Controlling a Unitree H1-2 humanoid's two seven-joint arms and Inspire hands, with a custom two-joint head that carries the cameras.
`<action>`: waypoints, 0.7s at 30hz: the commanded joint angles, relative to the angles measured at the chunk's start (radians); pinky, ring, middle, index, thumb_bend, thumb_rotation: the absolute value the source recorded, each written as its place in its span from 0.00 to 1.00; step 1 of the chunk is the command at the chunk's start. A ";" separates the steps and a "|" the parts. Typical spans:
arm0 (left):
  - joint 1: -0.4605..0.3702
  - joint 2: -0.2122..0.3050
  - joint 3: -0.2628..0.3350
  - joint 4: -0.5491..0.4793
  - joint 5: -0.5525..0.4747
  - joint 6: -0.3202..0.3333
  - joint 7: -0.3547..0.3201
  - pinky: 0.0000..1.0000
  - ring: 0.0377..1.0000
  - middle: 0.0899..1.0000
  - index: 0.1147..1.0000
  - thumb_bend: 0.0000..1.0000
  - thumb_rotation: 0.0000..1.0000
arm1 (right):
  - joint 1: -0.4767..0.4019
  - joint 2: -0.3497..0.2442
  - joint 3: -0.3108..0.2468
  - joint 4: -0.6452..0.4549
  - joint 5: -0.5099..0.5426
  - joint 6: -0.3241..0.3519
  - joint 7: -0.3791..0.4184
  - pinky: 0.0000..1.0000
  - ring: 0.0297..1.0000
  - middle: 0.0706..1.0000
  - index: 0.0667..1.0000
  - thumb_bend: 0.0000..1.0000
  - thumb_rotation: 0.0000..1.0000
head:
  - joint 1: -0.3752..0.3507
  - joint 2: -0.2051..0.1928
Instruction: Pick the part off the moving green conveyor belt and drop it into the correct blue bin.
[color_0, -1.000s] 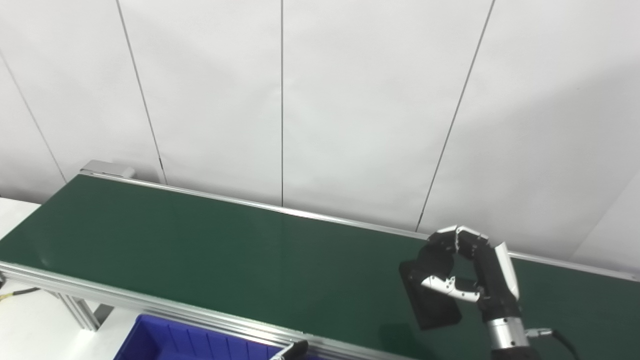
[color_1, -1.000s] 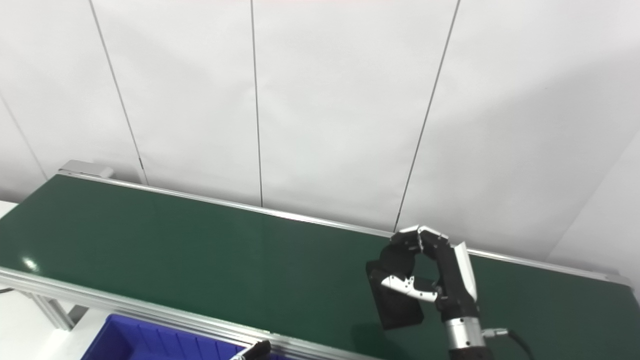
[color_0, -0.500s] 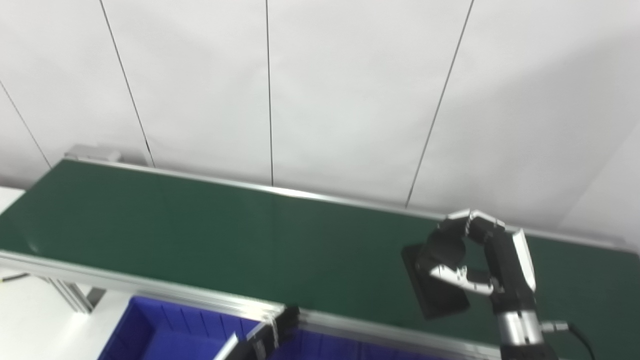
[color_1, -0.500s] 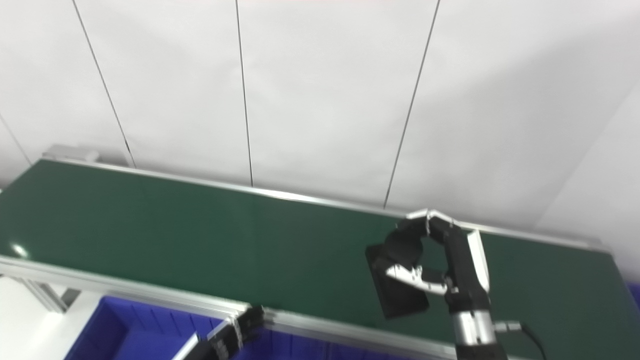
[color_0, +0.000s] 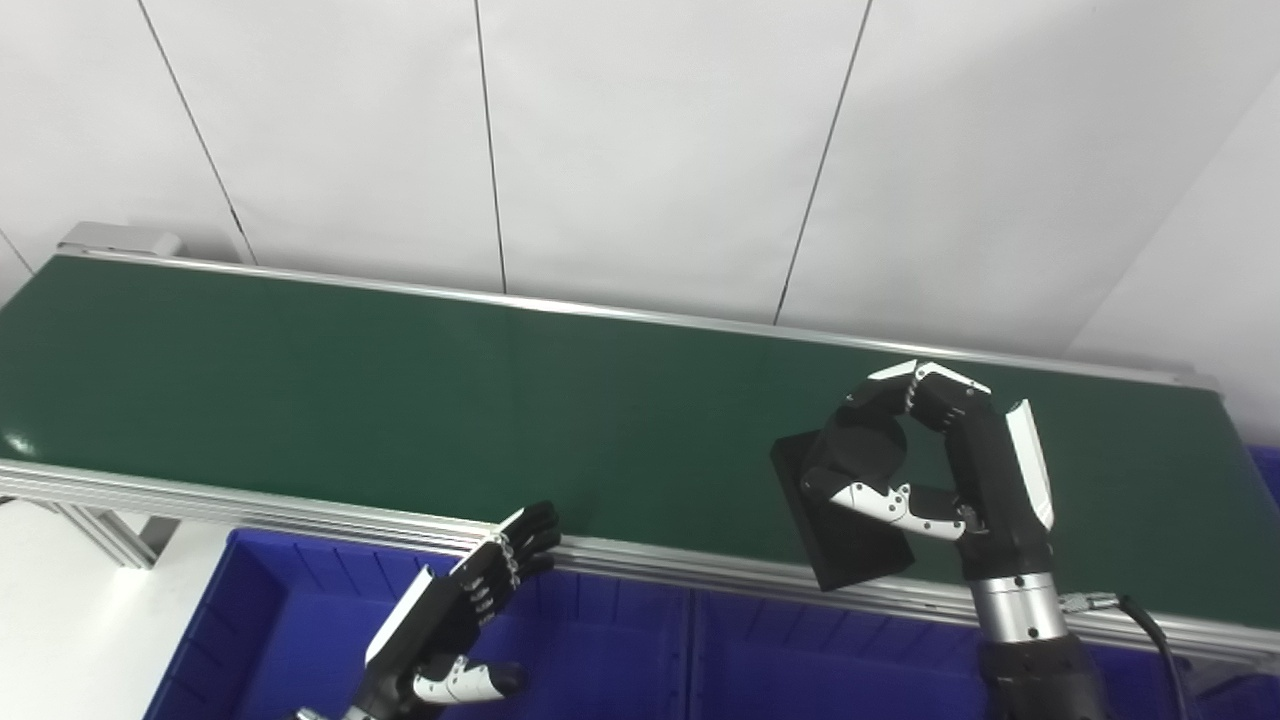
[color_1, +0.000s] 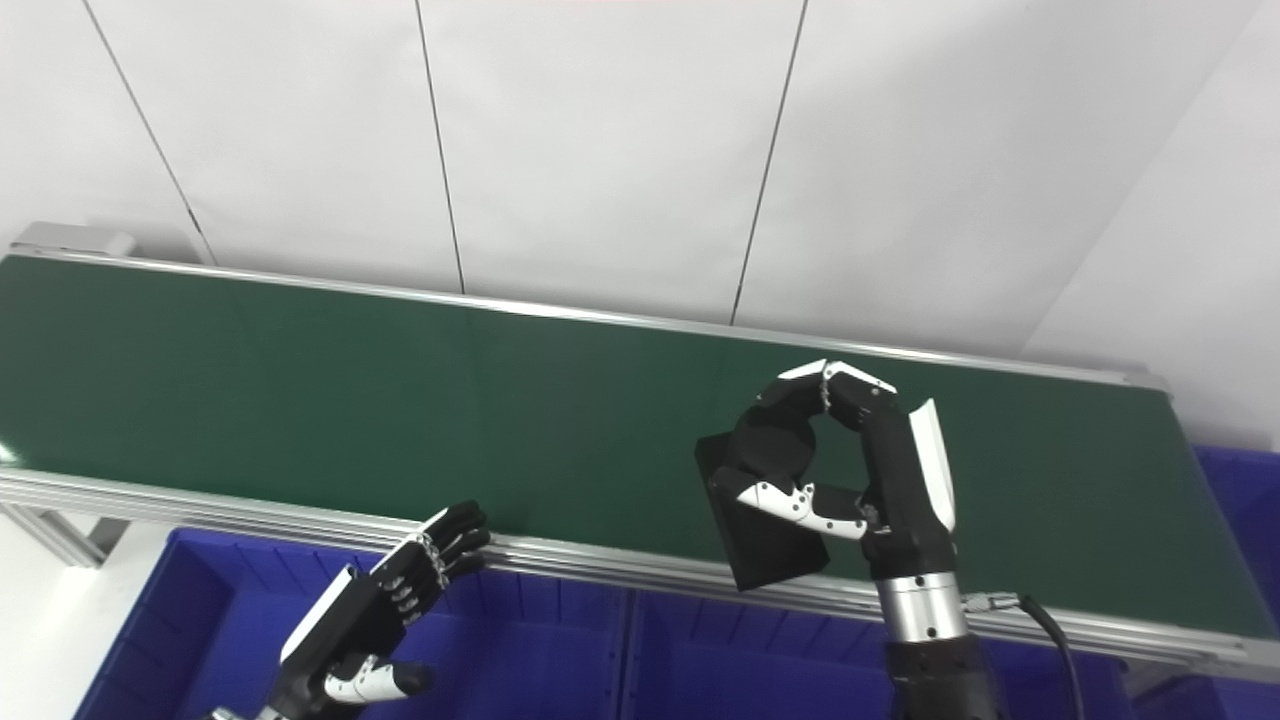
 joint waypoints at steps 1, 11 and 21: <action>-0.008 0.016 0.010 -0.034 -0.026 -0.004 -0.013 0.89 0.93 0.95 0.93 0.96 0.52 | 0.004 0.014 0.004 -0.061 -0.008 0.012 -0.001 0.43 0.46 0.45 0.43 0.52 0.00 | -0.009 0.003; -0.009 0.037 0.024 -0.063 -0.051 0.019 -0.020 0.88 0.94 0.96 0.95 0.97 0.55 | 0.063 0.031 0.005 -0.095 -0.003 0.028 -0.001 0.41 0.45 0.45 0.43 0.52 0.00 | -0.053 0.034; -0.005 0.062 0.039 -0.083 -0.076 0.041 -0.029 0.90 0.95 0.97 0.95 0.97 0.56 | 0.135 0.069 -0.013 -0.098 -0.004 0.035 -0.025 0.38 0.44 0.46 0.44 0.52 0.00 | -0.106 0.048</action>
